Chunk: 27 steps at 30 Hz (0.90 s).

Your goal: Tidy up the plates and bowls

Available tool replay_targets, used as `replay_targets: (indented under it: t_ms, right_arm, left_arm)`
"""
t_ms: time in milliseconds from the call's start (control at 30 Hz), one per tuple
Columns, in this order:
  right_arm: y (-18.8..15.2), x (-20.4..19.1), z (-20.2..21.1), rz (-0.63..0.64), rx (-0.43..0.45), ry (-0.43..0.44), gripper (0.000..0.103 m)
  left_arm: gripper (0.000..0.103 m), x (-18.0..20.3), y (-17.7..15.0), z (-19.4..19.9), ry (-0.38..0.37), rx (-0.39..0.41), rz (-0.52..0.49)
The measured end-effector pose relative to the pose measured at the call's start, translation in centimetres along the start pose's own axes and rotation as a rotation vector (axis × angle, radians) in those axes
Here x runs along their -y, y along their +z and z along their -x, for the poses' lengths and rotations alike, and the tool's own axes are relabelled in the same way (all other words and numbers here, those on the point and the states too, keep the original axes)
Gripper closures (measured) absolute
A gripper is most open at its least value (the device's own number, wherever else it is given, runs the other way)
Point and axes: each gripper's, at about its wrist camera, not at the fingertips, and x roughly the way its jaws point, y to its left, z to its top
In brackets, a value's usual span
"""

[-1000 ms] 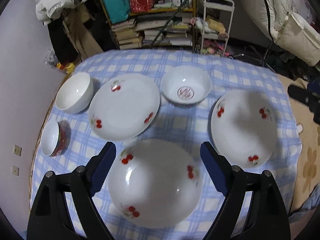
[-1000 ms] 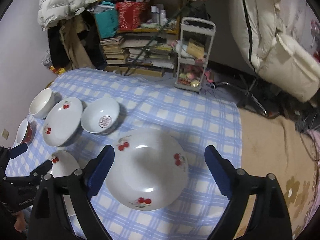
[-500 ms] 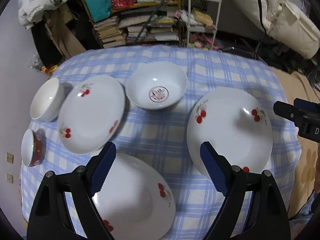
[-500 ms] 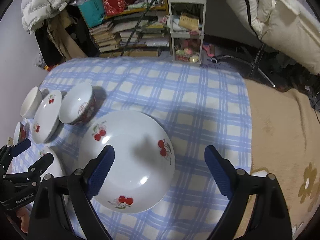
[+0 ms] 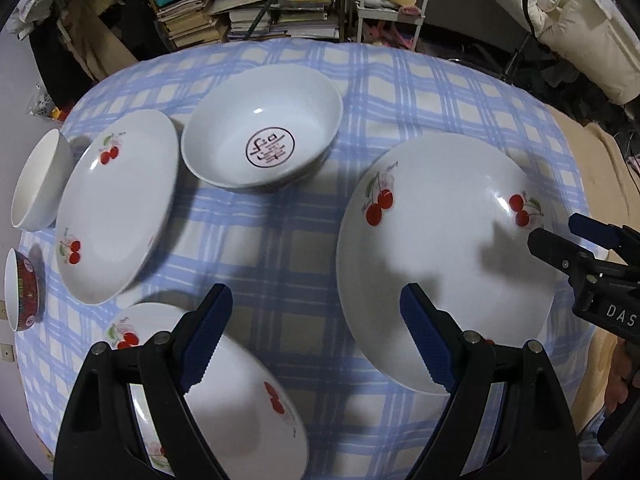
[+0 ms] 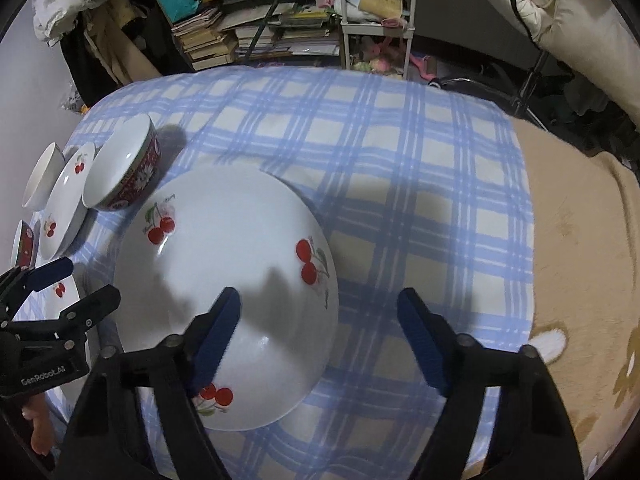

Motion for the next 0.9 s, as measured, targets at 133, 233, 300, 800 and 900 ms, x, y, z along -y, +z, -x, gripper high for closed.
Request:
replay_targets:
  t_ms: [133, 233, 300, 800, 900]
  right_arm:
    - [-0.3, 0.2, -0.7, 0.003, -0.018, 0.021, 0.061]
    - [-0.4, 0.5, -1.0, 0.002, -0.020, 0.021, 0.083]
    - [-0.4, 0.7, -1.1, -0.005, -0.016, 0.033, 0.088]
    - [-0.7, 3.1, -1.6, -0.117, -0.012, 0.173, 0.095]
    - [-0.5, 2.7, -1.4, -0.106, -0.022, 0.160, 0.095]
  left_arm:
    - [0.029, 0.0, 0.0, -0.4, -0.021, 0.005, 0.010]
    - [0.052, -0.1, 0.1, -0.8, -0.097, -0.004, 0.031]
    - [0.062, -0.3, 0.2, -1.1, -0.115, -0.017, 0.051]
    - [0.079, 0.7, 0.6, -3.5, -0.154, -0.113, 0.055]
    - [0.079, 1.2, 0.7, -3.0, -0.133, -0.112, 0.011]
